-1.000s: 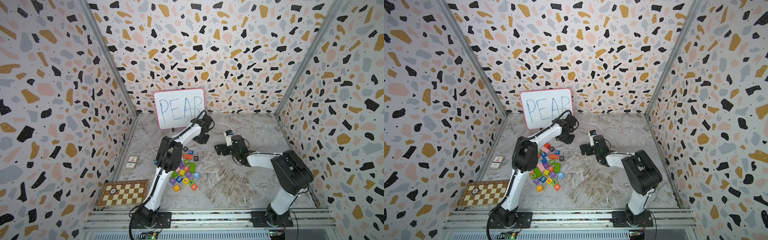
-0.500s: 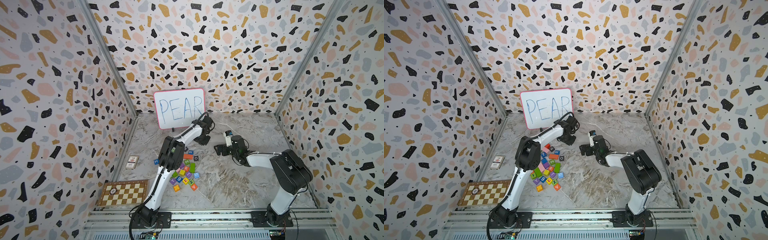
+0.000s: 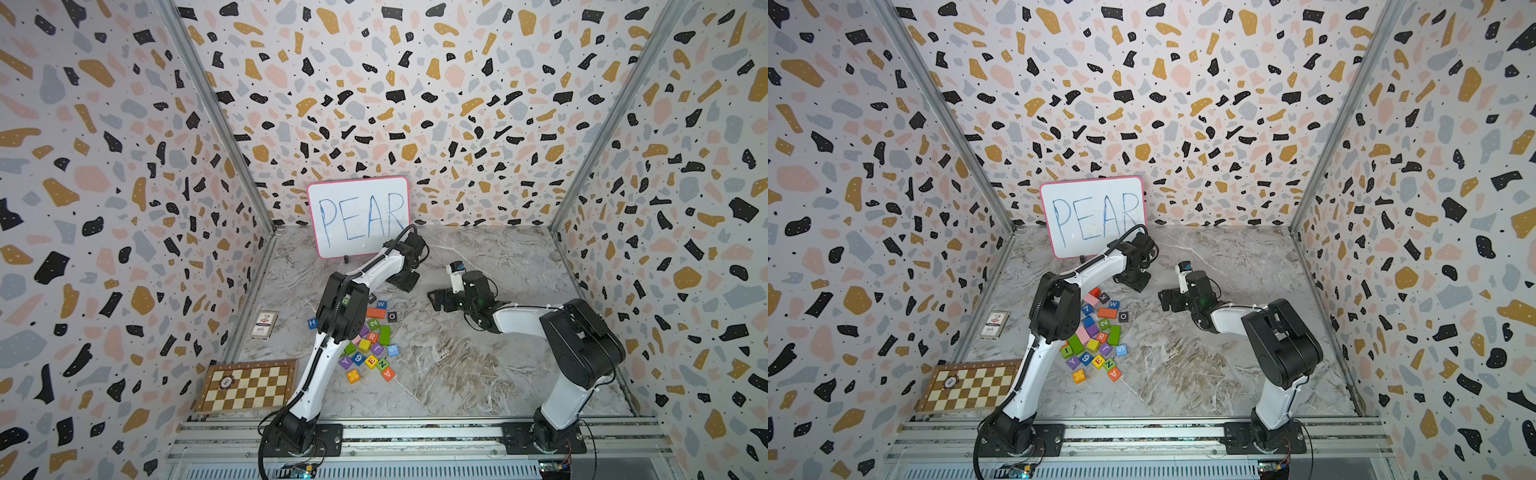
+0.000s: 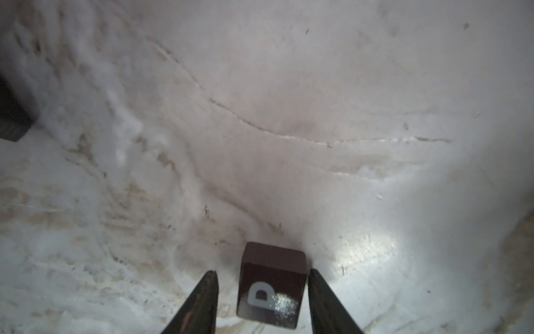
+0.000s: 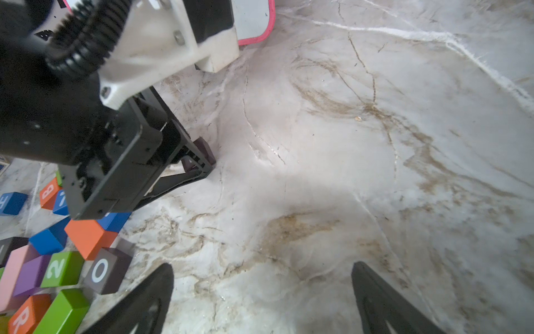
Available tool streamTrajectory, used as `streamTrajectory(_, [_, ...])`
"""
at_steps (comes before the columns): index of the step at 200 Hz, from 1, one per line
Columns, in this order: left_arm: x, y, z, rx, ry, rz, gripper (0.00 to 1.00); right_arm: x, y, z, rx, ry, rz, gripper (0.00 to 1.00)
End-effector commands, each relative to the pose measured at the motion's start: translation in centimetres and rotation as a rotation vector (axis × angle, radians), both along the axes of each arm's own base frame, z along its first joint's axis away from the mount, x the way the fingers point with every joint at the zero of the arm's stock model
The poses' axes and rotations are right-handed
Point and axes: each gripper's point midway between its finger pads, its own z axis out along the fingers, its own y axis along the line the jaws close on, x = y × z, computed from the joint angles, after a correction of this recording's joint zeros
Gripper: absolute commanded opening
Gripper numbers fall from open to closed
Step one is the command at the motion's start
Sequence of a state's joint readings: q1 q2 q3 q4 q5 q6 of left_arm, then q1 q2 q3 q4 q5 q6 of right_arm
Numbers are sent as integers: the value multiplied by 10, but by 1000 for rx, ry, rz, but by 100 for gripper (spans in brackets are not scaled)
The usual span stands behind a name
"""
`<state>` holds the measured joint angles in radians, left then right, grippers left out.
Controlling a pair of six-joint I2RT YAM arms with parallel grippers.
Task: Spell the uppercase word “pear” with letter blocks
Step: Place the letter block at the center of the board, then move the letter block to the center of the board.
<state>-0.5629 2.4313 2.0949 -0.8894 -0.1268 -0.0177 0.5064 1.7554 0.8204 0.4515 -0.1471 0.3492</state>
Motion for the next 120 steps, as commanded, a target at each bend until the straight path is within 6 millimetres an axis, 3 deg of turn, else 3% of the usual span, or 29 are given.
streamTrajectory(1, [-3,15,14,43,-17,10,49,-1,3,1,14,-2,8,97])
streamTrajectory(78, [4,34,23,32,-38,88,49,-4,6,3,20,-4,18,97])
streamTrajectory(120, [0,17,63,-165,-47,276,47,-6,9,5,12,-10,27,97])
